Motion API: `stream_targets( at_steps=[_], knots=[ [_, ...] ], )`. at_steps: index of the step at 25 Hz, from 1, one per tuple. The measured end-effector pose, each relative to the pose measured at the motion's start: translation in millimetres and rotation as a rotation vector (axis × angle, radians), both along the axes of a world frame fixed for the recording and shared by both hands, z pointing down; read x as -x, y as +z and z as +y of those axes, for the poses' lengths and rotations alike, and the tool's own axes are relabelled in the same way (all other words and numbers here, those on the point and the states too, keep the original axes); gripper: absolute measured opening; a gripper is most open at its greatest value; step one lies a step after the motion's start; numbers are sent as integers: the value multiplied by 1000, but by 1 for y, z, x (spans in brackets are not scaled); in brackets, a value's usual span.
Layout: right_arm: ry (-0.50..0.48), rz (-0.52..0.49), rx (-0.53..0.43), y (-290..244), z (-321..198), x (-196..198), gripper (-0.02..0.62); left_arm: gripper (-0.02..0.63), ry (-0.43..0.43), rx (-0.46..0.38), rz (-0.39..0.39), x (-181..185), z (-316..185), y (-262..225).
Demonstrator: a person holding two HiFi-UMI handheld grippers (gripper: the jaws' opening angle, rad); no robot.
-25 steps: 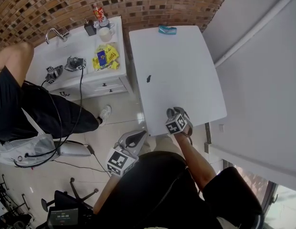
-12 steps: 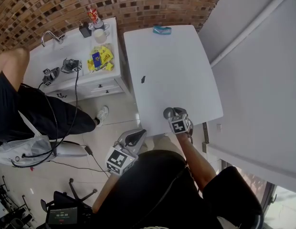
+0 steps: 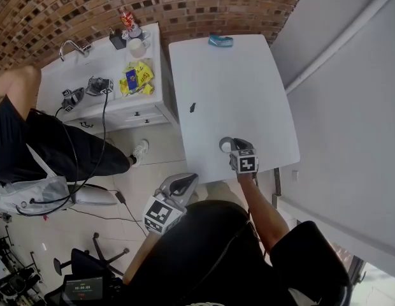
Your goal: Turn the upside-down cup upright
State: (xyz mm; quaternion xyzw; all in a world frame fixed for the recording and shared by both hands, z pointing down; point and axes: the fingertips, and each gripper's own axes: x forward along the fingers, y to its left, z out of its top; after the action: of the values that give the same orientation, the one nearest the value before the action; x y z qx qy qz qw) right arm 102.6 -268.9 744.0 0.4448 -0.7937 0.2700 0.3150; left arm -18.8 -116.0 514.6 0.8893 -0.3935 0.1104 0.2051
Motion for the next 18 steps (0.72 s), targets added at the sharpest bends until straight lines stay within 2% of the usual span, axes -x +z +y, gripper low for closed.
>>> stream_targets(
  at_steps=[4,10,18],
  knots=[
    [15,-52,17,5,-15,4,12,15,-22,2,-27,-4,-2,3],
    [-24,-115,0,5,-31,26,13,15,-69,39,-42,-3,-6,6],
    [-74,-109,23,9,-31,29,14,15,-89,32,-45,-4,-15,10]
  ],
)
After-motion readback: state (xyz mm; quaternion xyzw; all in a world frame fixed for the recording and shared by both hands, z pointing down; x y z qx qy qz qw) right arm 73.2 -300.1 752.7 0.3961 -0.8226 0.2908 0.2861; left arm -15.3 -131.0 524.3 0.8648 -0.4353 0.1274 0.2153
